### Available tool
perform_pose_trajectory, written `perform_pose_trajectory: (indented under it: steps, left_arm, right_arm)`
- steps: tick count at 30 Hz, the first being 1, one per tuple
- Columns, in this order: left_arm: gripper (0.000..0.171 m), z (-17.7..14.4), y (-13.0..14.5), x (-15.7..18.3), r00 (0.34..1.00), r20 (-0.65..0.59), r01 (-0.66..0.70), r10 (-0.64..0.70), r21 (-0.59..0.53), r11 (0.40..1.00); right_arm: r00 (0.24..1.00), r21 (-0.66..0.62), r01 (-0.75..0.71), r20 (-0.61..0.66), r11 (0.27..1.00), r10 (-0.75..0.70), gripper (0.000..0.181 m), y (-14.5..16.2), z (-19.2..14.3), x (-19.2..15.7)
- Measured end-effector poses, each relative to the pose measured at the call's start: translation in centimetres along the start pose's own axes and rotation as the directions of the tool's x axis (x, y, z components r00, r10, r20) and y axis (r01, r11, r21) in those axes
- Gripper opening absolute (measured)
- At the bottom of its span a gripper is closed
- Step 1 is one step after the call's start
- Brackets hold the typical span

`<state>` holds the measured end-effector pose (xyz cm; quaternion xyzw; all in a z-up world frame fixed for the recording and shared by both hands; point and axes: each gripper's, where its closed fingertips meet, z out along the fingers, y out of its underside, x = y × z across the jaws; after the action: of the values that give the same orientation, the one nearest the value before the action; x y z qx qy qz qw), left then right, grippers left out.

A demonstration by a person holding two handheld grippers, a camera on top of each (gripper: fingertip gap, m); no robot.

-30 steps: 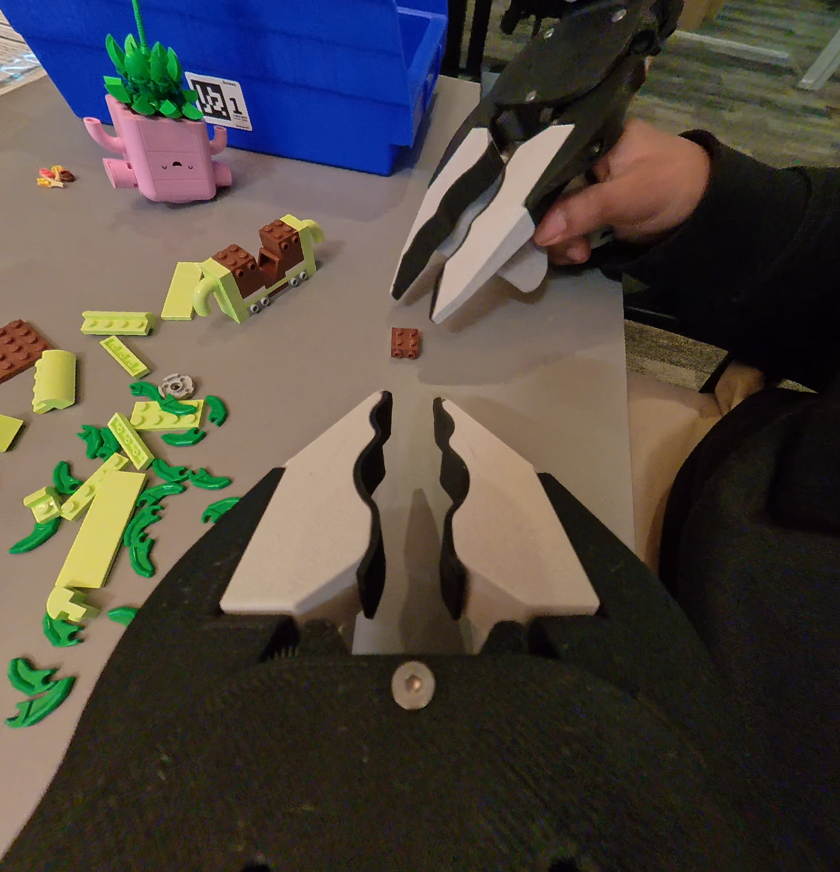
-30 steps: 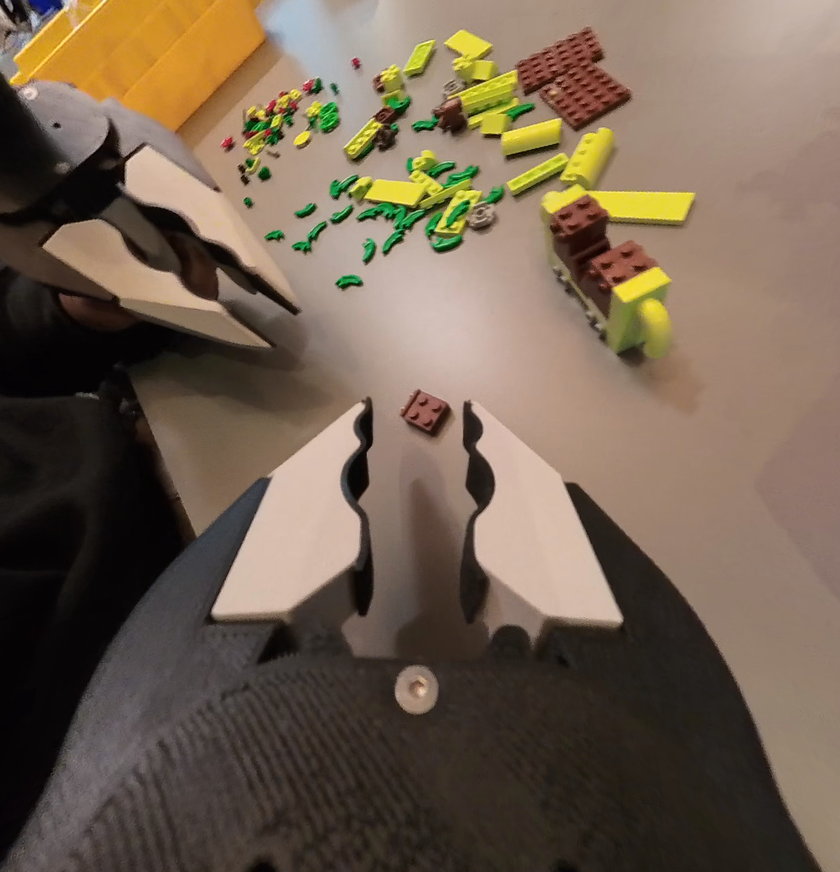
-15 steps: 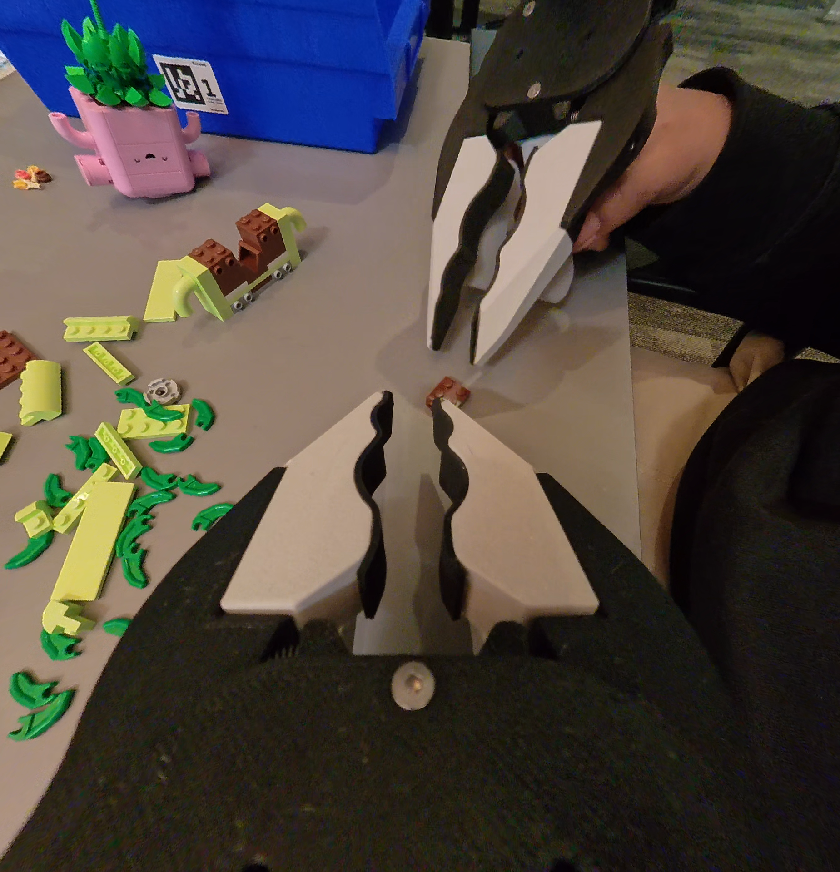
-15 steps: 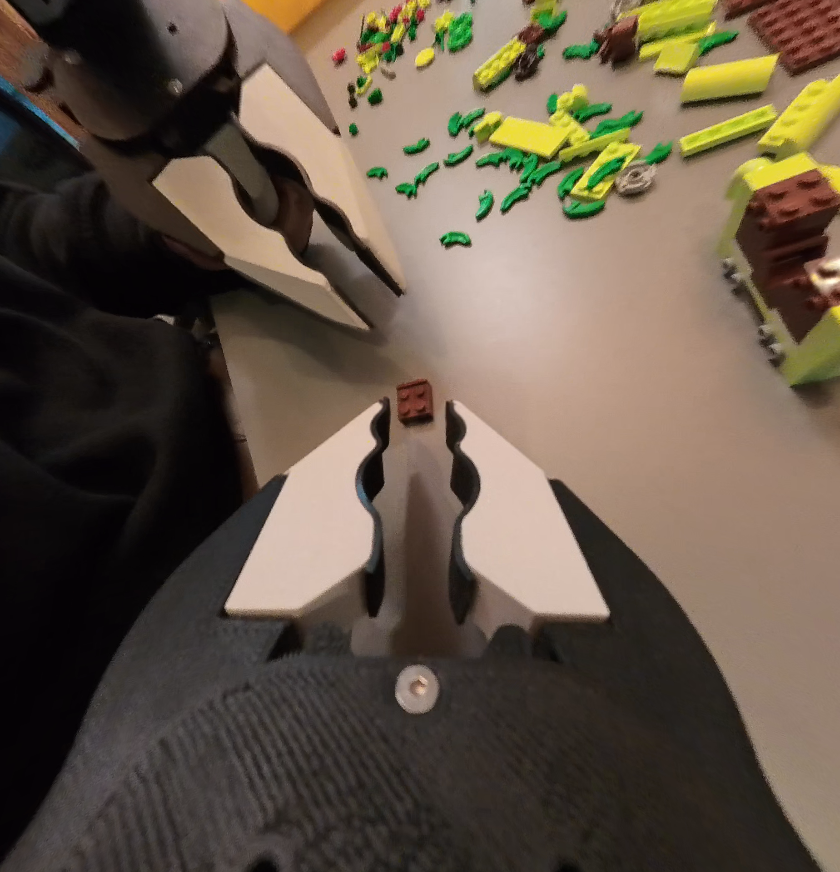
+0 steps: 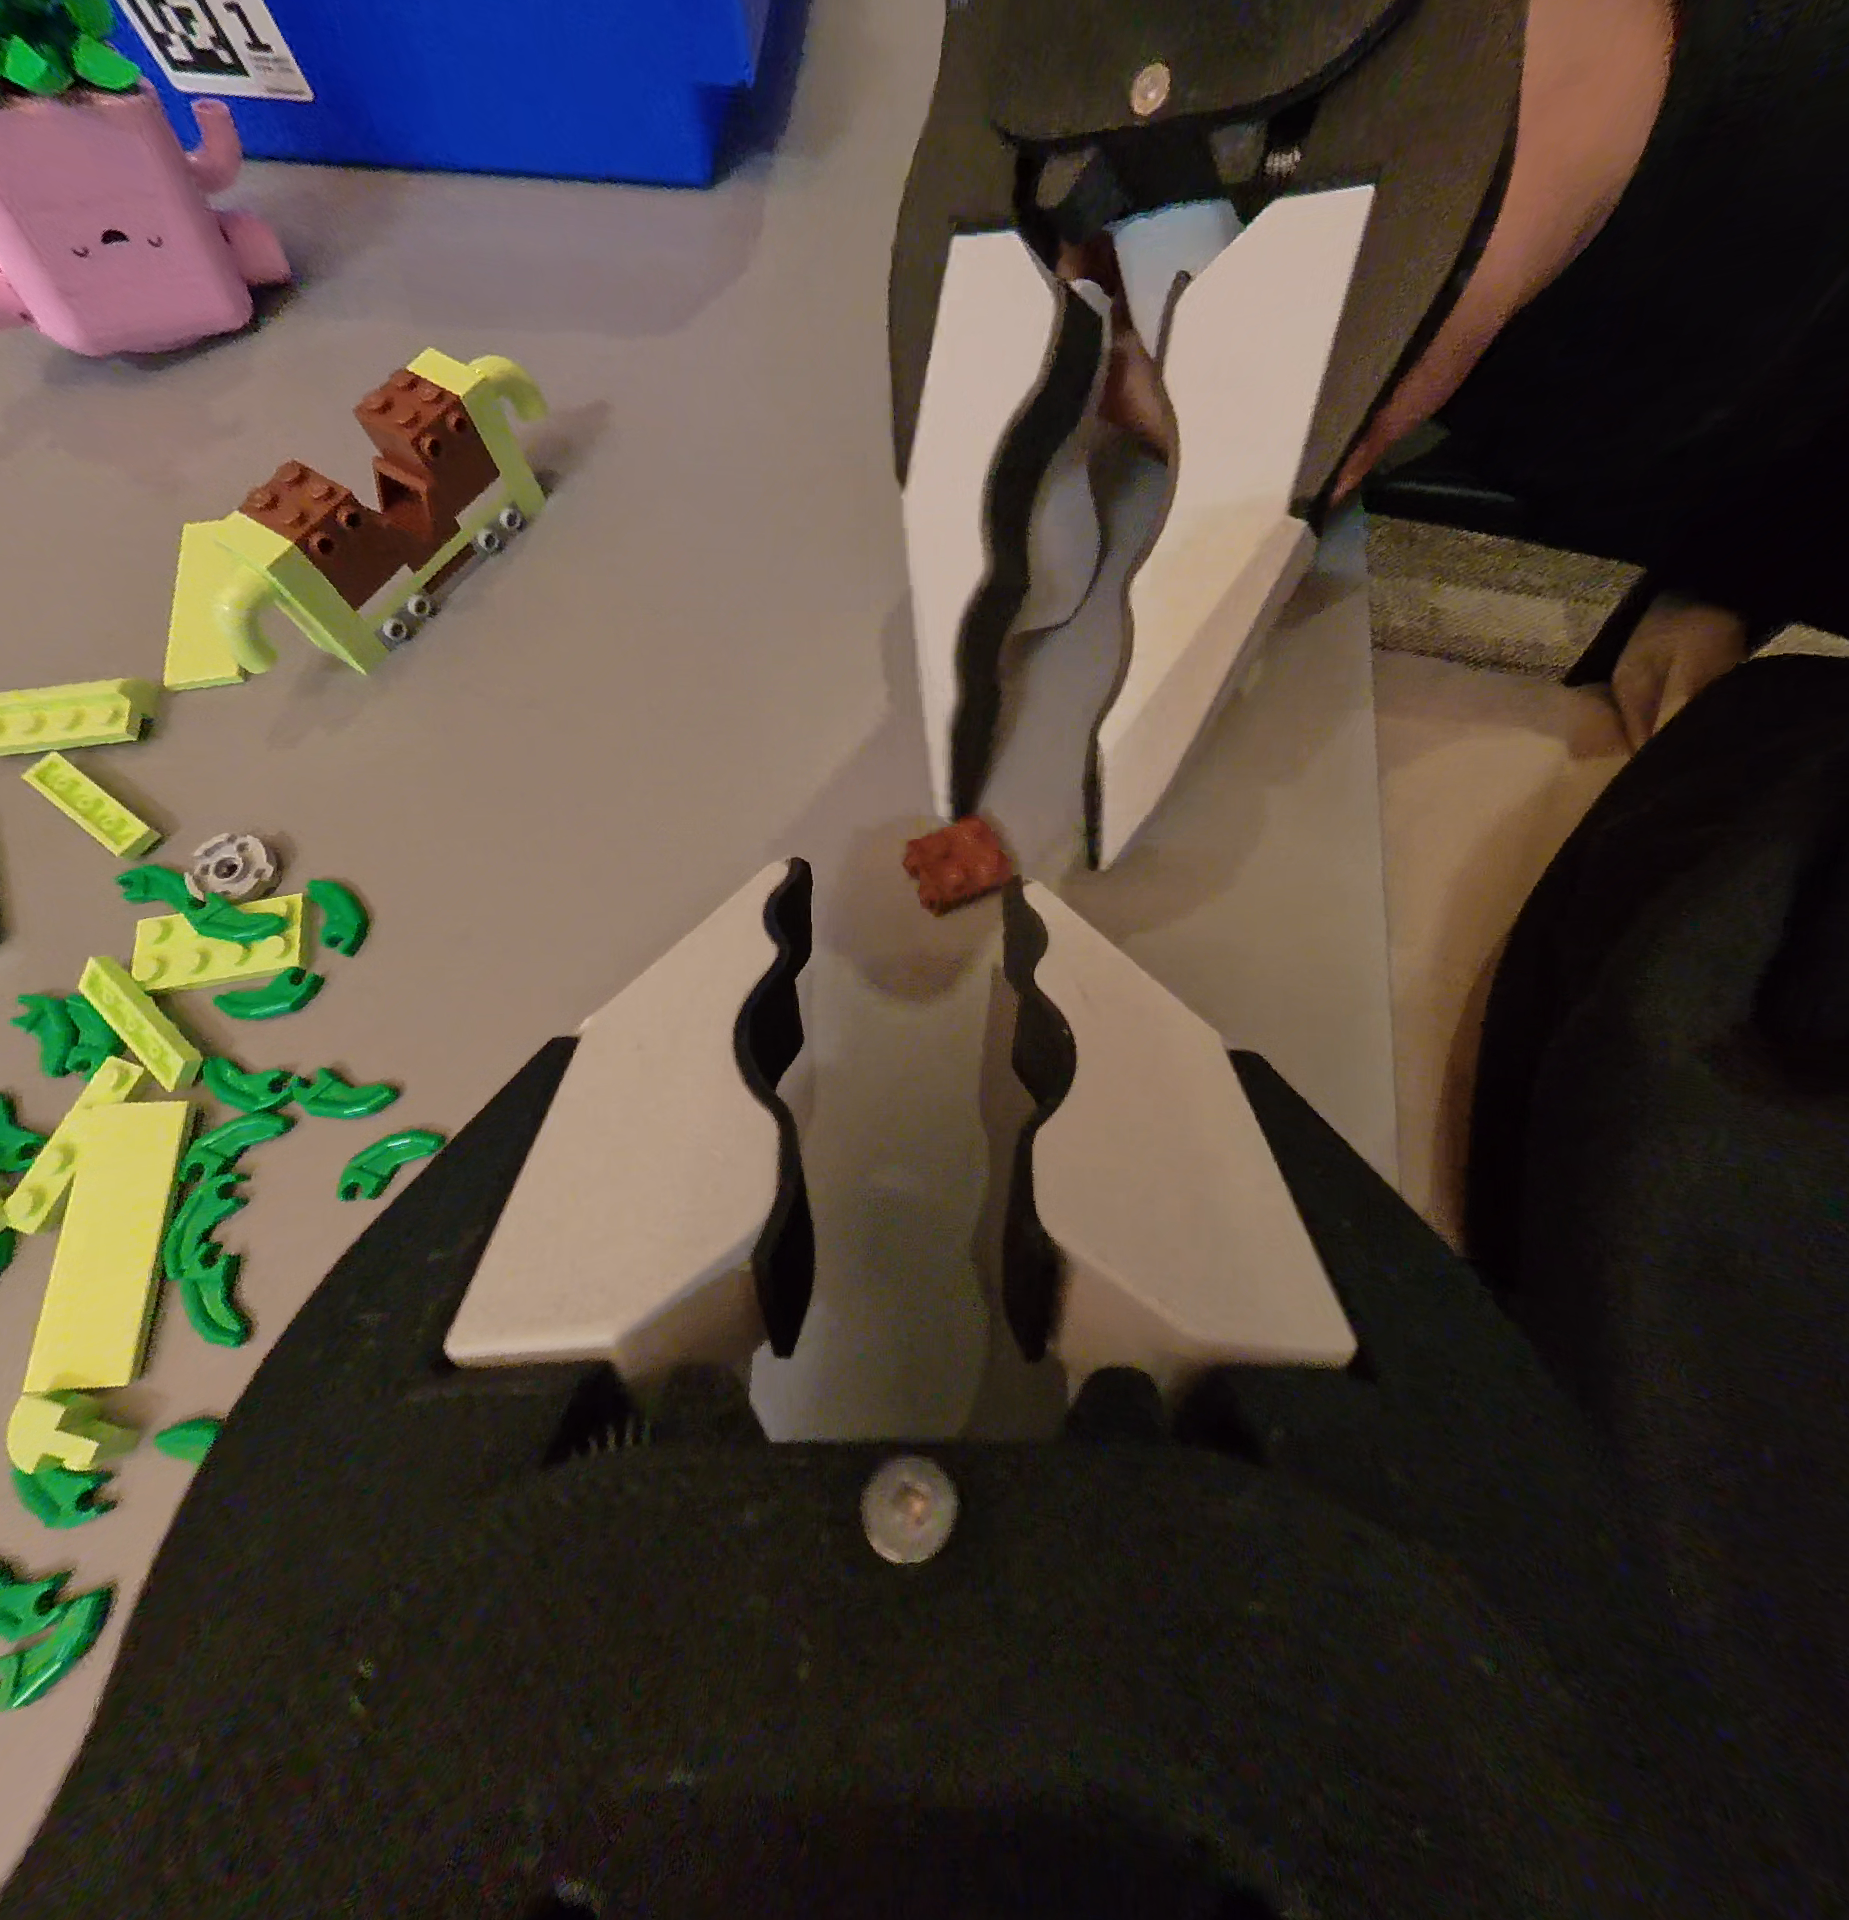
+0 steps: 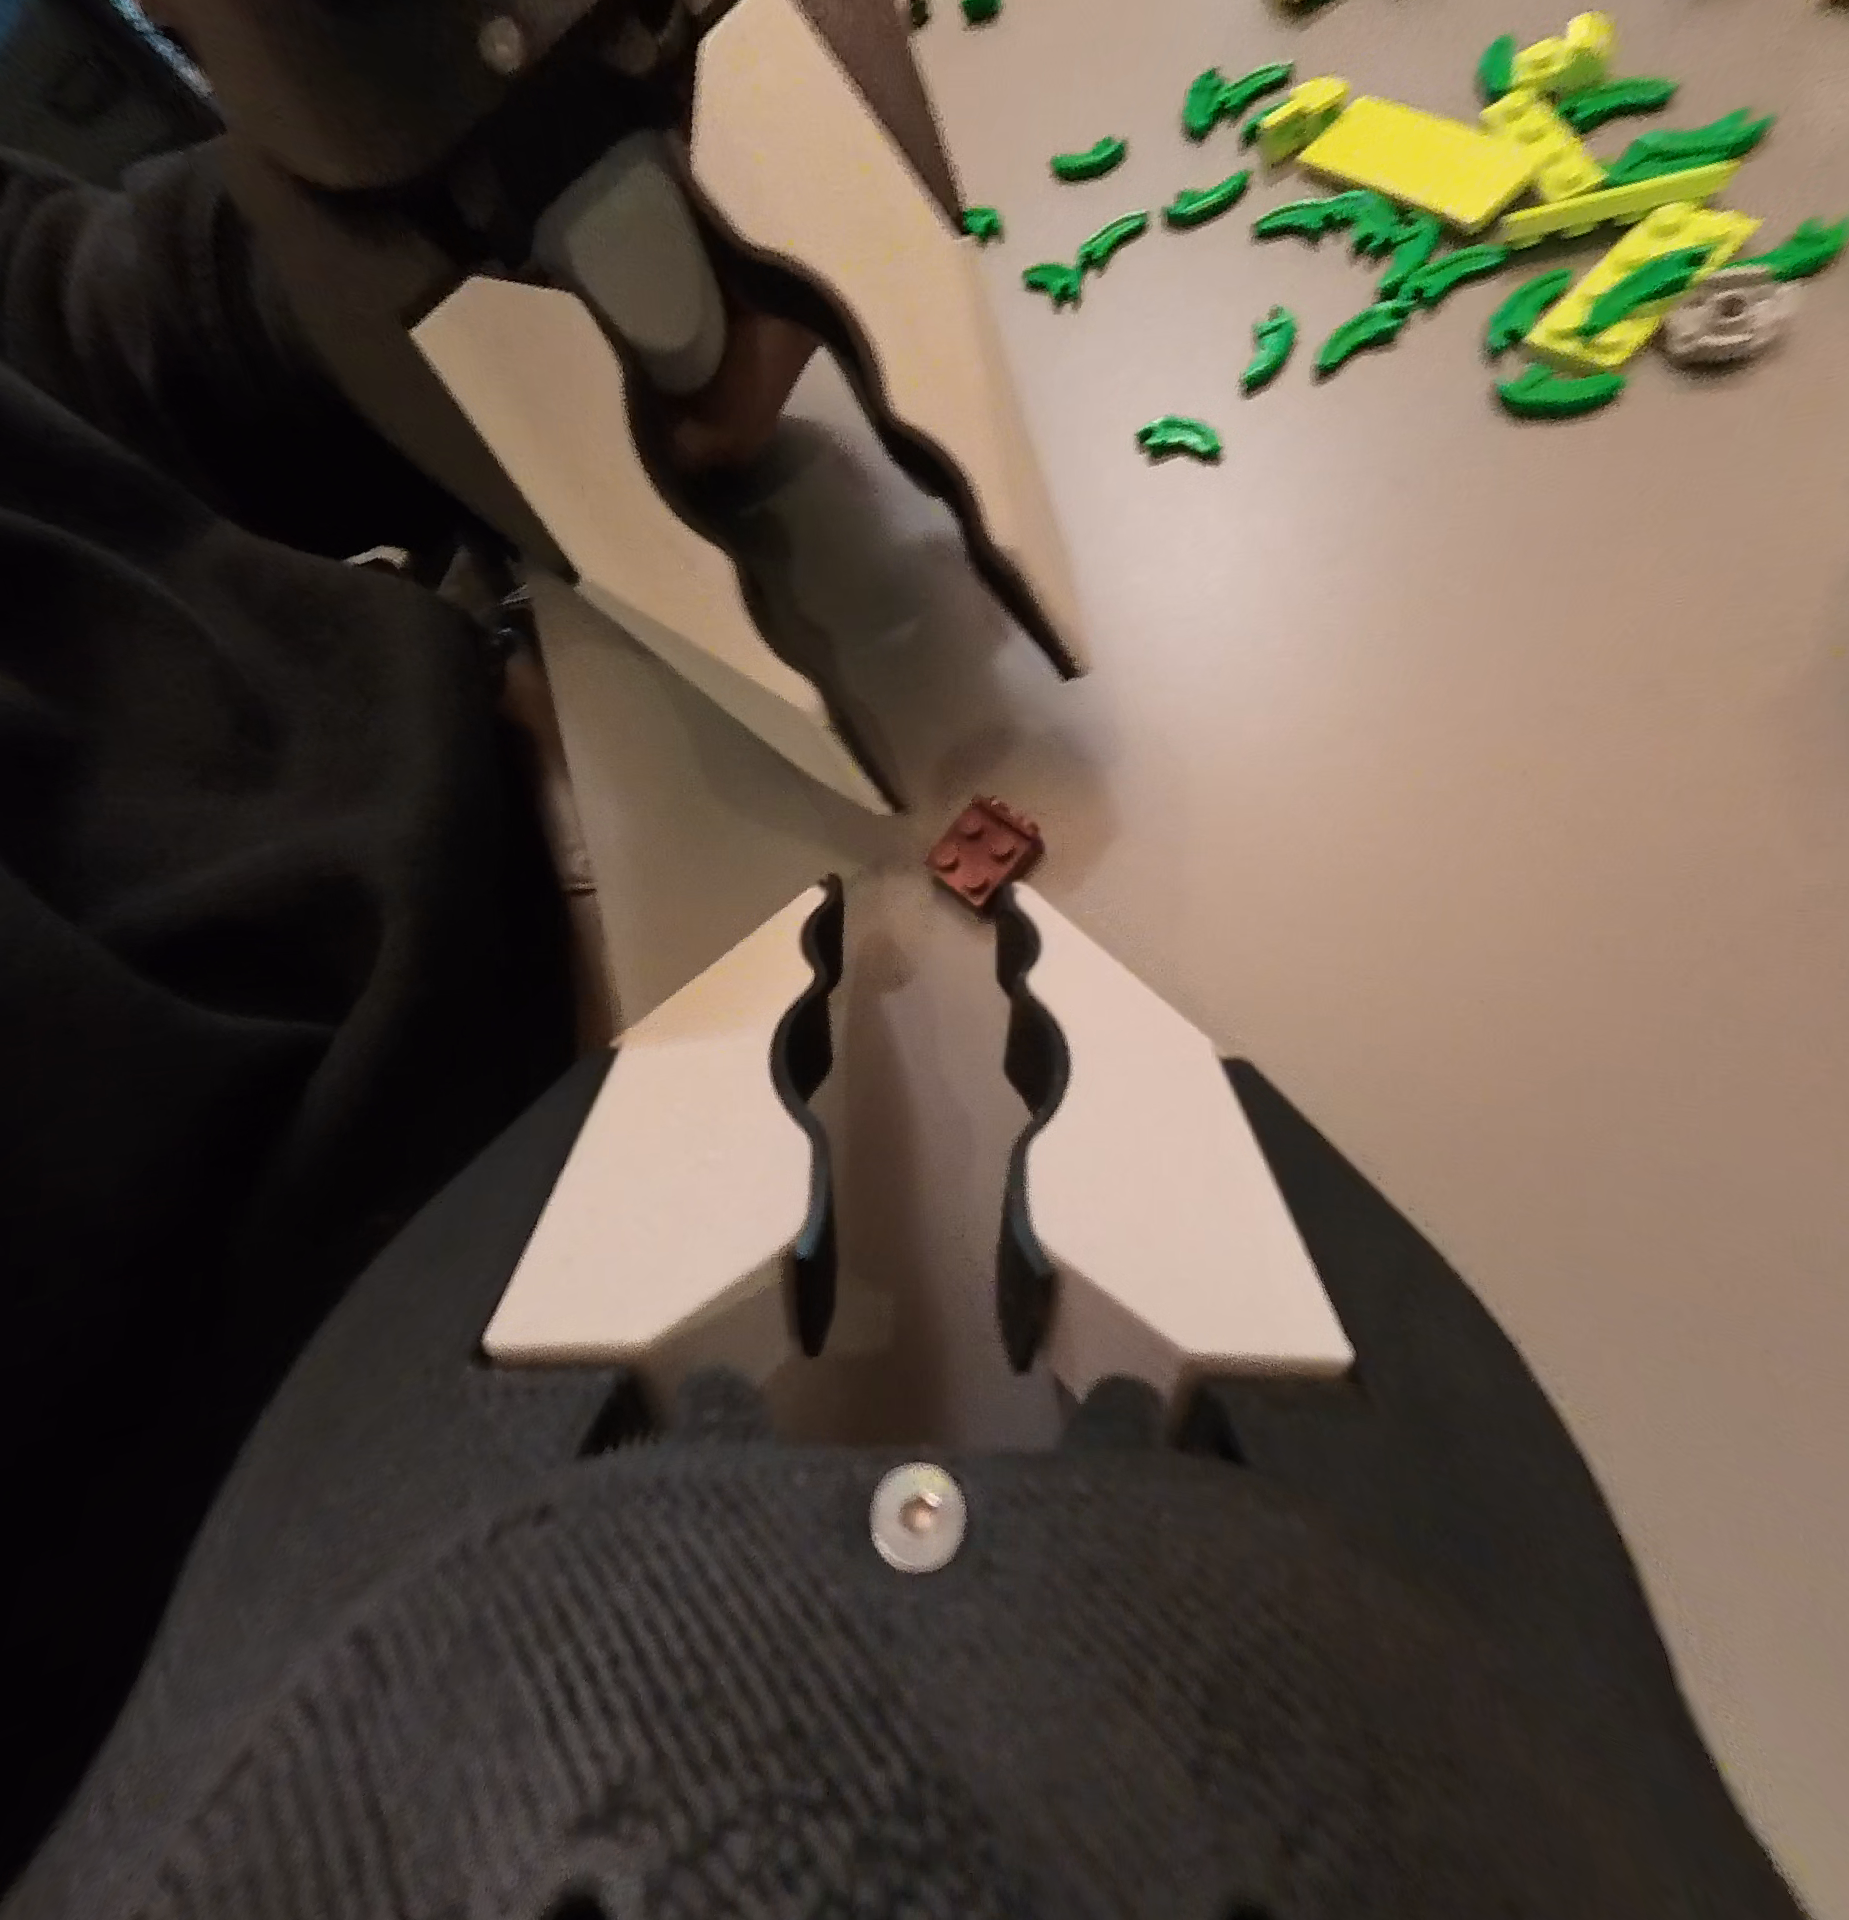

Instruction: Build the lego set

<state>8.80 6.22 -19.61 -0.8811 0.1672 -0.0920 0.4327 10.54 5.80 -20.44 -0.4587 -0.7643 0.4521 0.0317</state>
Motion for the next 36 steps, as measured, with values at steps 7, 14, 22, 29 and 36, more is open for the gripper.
perform_pose_trajectory:
  steps: [7, 14, 22, 29, 36]
  left_arm:
    - [0.034, -0.6, -0.5, -0.7, 0.998, 0.002, 0.06, -0.06, 0.052, 0.997]
    - [0.035, -1.3, -1.0, -2.1, 0.991, 0.06, 0.112, -0.12, 0.109, 0.988]
    - [0.036, -2.8, -1.6, -2.6, 0.984, -0.022, 0.178, -0.178, 0.203, 0.963]
    - [0.032, -1.2, 0.0, 0.2, 0.992, -0.11, 0.065, -0.059, 0.044, 0.997]
    - [0.025, 0.4, 1.9, 1.0, 0.995, -0.099, -0.026, 0.015, -0.113, 0.993]
  right_arm:
    - [0.998, 0.016, 0.016, 0.053, 1.0, -0.016, 0.023, -0.2, 0.0, -1.0]
    - [0.995, -0.033, 0.077, 0.067, 0.996, -0.074, 0.023, -0.1, 1.6, -2.4]
    - [0.983, 0.034, 0.182, -0.038, 0.983, -0.181, 0.023, -1.6, 1.5, -1.8]
    - [1.0, 0.352, 0.028, -0.008, 0.936, -0.027, 0.018, -5.0, -3.3, 0.4]
    - [1.0, 0.578, 0.008, -0.002, 0.816, -0.008, 0.014, -7.1, -6.7, 0.9]
